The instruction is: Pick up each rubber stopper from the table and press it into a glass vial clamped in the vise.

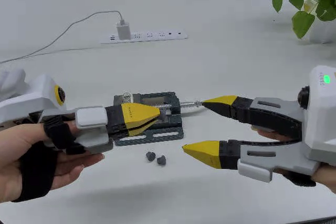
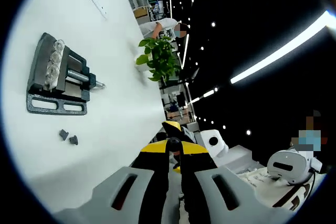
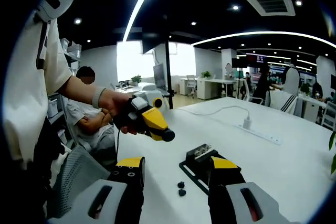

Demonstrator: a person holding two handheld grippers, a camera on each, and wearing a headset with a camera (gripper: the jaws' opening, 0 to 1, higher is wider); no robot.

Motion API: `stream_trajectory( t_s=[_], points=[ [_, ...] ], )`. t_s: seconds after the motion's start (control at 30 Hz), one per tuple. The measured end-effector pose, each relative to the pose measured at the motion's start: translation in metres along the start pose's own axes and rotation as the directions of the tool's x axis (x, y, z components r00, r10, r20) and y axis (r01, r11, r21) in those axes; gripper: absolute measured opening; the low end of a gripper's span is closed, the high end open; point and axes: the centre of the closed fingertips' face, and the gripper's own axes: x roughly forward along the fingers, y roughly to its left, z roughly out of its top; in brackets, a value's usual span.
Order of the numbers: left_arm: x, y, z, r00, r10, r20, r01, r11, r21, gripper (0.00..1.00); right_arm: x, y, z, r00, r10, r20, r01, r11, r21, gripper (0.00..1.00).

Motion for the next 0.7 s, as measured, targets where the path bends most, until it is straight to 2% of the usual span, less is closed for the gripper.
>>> stream_trajectory(
  t_s=[0.23, 0.47, 0.7],
  points=[
    [-0.001, -0.008, -0.005, 0.9981, -0.061, 0.001, 0.061, 0.997, -0.055, 0.03, 0.010, 0.008, 0.016, 0.9983, 0.037, 0.046, -0.035, 0.999, -0.035, 0.38],
    [0.000, -0.013, -0.011, 0.9938, -0.111, -0.009, 0.109, 0.989, -0.103, 0.03, 0.014, 0.015, 0.024, 0.9952, 0.074, 0.064, -0.070, 0.996, -0.051, 0.27],
    [0.001, -0.014, -0.013, 0.9932, -0.115, -0.017, 0.112, 0.988, -0.108, 0.03, 0.015, 0.021, 0.029, 0.9911, 0.104, 0.083, -0.100, 0.993, -0.056, 0.17]
  ],
)
